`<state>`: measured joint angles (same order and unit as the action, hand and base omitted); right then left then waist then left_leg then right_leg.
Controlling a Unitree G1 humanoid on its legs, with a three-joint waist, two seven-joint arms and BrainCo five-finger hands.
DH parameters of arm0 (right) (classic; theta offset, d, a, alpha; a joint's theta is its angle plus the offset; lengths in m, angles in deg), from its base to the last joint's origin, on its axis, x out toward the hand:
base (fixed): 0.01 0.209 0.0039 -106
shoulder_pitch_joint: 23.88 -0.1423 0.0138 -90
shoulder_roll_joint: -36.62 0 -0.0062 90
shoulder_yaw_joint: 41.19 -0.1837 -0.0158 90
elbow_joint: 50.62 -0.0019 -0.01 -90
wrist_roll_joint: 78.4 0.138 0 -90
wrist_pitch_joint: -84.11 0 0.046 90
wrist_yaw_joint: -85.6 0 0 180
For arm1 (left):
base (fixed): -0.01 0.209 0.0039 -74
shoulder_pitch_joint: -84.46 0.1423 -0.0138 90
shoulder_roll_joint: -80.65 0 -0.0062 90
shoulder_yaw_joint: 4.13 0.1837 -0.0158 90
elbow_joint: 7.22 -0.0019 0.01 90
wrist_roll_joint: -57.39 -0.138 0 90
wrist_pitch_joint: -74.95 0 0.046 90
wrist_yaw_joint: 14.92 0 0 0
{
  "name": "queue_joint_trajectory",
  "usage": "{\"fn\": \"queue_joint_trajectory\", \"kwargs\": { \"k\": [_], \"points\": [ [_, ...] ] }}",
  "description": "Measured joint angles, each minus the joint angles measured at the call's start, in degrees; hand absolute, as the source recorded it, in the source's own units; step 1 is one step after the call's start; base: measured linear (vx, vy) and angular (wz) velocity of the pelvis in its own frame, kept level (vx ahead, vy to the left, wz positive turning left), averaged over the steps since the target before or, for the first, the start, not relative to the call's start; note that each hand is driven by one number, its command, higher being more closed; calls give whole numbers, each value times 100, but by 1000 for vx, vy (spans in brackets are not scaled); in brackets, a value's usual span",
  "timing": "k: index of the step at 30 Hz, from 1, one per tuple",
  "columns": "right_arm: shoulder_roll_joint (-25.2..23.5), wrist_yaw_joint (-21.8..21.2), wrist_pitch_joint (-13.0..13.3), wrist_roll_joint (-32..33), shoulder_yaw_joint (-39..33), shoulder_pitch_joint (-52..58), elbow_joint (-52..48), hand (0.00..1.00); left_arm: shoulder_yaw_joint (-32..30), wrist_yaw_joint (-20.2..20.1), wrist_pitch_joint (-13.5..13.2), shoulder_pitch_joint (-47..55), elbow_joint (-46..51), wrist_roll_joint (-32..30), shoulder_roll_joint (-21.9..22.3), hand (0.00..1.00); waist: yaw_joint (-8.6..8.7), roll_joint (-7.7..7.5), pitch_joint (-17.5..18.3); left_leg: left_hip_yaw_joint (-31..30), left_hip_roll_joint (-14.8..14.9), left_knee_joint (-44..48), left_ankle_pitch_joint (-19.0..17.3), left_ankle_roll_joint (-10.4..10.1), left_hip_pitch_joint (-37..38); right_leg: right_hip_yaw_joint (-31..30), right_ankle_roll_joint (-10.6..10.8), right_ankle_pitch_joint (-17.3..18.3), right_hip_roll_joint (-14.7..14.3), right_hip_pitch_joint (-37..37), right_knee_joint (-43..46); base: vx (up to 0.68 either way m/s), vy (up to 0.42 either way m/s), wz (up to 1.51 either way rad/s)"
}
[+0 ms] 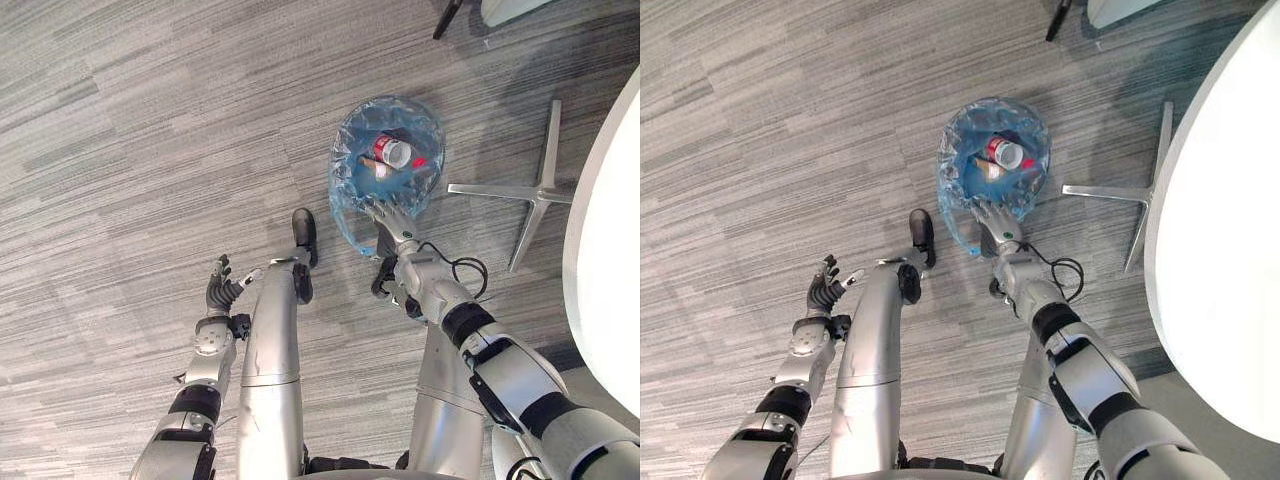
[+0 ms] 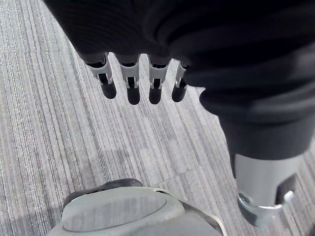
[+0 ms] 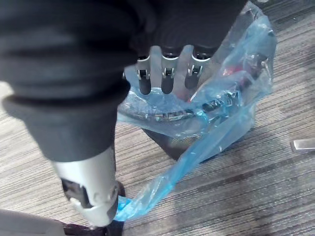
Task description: Gather rubbish on tea table into small bin, then transfer packed bag to large trash can.
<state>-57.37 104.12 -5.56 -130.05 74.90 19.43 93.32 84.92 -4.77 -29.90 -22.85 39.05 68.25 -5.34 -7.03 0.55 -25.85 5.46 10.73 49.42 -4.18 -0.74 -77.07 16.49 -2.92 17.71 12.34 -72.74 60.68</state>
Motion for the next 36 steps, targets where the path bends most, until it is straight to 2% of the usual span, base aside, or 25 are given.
{"fn": "queue_joint_trajectory", "kwargs": {
  "k": [1, 18, 25, 36],
  "points": [
    [-28, 4, -53, 53, -77, -28, 59, 100, 24, 0, -7, 0, 22, 2, -5, 0, -2, 0, 0, -17, -13, 41, -1, -1, -31, 6, -21, 32, 21, -23, 59, -32, 10, 12],
    [-30, -108, -47, 723, -84, -240, 160, 100, 76, -12, -7, 9, 170, 86, -3, 0, -22, 5, 3, -91, -72, 102, 11, -21, -142, 51, -56, 137, 91, -128, 228, -12, 5, 3],
    [-16, -102, 31, 956, -161, -246, 121, 100, 76, -12, -7, 8, 171, 86, -2, 0, -37, 8, 5, -101, -59, 155, 11, -24, -143, 49, -92, 164, 87, -140, 307, -17, 13, -1],
    [-25, -77, 124, 1374, -444, 60, -822, 100, 71, -11, 32, 4, 271, 81, 18, 0, -120, 10, 6, -89, -4, 166, 18, -31, -118, 48, -94, 162, 54, -121, 309, -3, 2, 0]
  ]
}}
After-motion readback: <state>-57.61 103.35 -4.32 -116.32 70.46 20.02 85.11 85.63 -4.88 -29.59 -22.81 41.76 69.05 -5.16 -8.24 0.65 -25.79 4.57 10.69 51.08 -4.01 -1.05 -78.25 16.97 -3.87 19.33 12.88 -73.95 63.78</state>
